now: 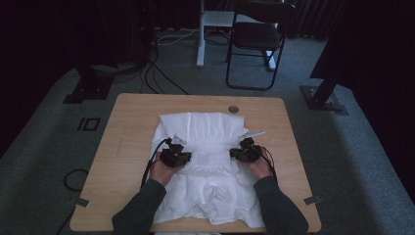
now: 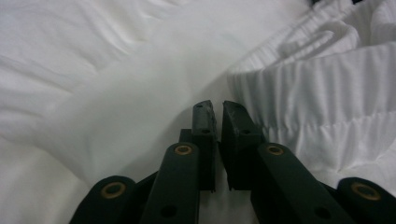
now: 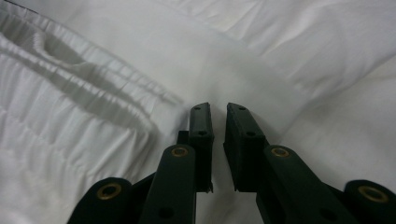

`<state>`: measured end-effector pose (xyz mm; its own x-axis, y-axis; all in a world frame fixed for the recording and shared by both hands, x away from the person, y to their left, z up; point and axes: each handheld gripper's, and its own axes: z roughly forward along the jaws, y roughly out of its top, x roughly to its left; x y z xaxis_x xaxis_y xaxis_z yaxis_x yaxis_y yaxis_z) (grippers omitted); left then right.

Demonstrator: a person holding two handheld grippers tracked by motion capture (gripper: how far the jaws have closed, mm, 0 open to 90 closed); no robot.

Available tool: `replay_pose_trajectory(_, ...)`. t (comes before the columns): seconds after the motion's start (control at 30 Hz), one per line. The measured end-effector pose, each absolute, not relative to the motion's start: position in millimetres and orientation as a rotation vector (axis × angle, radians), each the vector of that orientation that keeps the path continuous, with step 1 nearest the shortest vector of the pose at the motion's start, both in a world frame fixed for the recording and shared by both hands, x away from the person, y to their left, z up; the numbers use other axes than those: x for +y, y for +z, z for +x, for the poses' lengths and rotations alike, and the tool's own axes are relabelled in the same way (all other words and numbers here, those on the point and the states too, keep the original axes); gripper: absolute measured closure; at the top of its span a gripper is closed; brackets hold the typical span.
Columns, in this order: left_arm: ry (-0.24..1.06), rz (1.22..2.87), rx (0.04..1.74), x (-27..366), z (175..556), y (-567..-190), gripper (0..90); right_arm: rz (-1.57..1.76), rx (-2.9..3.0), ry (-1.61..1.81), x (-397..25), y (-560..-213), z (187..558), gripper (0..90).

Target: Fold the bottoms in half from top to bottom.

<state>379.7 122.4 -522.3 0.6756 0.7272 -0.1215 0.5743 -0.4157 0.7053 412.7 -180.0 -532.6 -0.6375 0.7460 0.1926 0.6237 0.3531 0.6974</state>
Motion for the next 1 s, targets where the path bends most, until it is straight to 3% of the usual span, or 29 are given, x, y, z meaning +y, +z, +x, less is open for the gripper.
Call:
replay_pose_trajectory(0.3, 0.178, 2.139, 0.814, 119.2, 328.0, -534.2, 80.2, 1.156, 2.444, 1.313, -199.5, -518.5, 375.0, 74.6)
replay_pose_trajectory(0.53, 0.16, 2.148, 0.791, 122.3, 320.4, -537.8, 78.2, 1.141, 2.395, 1.335, -196.0, -506.9, 369.1, 72.6)
replay_pose_trajectory(0.77, 0.178, 2.174, 0.825, 130.5, 318.9, -545.5, 75.9, 0.994, 2.519, 1.232, -170.6, -538.5, 318.7, 74.8)
replay_pose_trajectory(1.0, 0.134, 2.193, 0.839, 136.2, 316.2, -543.1, 74.4, 0.967, 2.594, 1.177, -172.4, -549.5, 306.4, 77.1)
